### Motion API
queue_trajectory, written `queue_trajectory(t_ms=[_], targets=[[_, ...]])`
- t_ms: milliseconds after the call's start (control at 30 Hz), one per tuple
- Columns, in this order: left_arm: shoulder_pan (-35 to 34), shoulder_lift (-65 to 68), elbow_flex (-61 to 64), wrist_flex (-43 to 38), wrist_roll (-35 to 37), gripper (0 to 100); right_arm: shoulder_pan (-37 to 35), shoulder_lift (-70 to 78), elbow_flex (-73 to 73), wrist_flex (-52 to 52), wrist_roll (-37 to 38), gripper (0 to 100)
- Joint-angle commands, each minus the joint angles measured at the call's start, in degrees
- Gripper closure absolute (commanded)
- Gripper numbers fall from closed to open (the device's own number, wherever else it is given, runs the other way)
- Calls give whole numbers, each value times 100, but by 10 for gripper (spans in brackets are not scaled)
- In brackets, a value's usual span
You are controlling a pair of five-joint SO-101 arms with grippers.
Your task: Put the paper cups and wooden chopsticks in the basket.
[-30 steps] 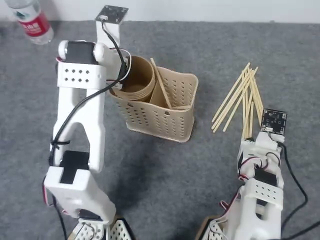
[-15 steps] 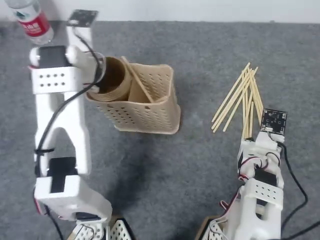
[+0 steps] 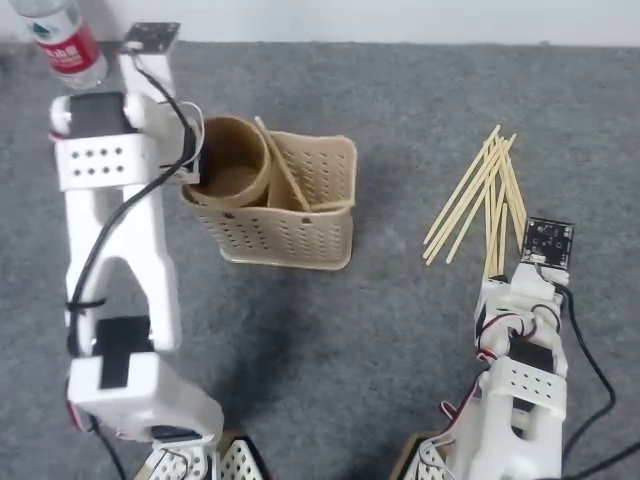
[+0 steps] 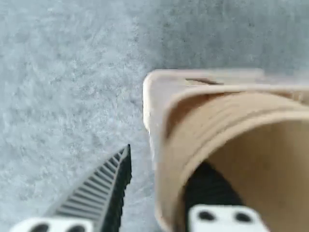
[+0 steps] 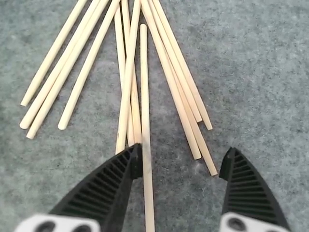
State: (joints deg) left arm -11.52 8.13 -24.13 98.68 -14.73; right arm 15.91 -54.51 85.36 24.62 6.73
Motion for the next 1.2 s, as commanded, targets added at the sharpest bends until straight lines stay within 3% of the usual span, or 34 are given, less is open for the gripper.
queue_trajectory(t_ms=[0, 67, 267, 433, 567, 667, 900, 1033, 1167], targets=[[-70, -862, -215, 193, 756, 565, -13, -110, -62, -119, 18, 732], [-44, -1213, -215, 176, 651, 513, -13, -110, -62, -119, 18, 732], [44, -2251, -171, 185, 158, 510, -13, -110, -62, -119, 18, 732], [-791, -3262, 593, 185, 114, 510, -13, -110, -53, -110, 35, 734], [-1371, -4220, 2097, 176, 97, 510, -22, -110, -44, -110, 35, 734], [-1389, -4870, 3451, -18, 105, 510, -31, -110, -44, -110, 35, 734], [-1565, -6092, 6580, -1565, 79, 510, -31, -110, -44, -92, 26, 734], [-2734, -7147, 6686, -1741, 70, 510, -40, -110, -44, -92, 35, 734], [-4308, -8492, 6835, -2602, 70, 510, -48, -110, -44, -92, 44, 734]])
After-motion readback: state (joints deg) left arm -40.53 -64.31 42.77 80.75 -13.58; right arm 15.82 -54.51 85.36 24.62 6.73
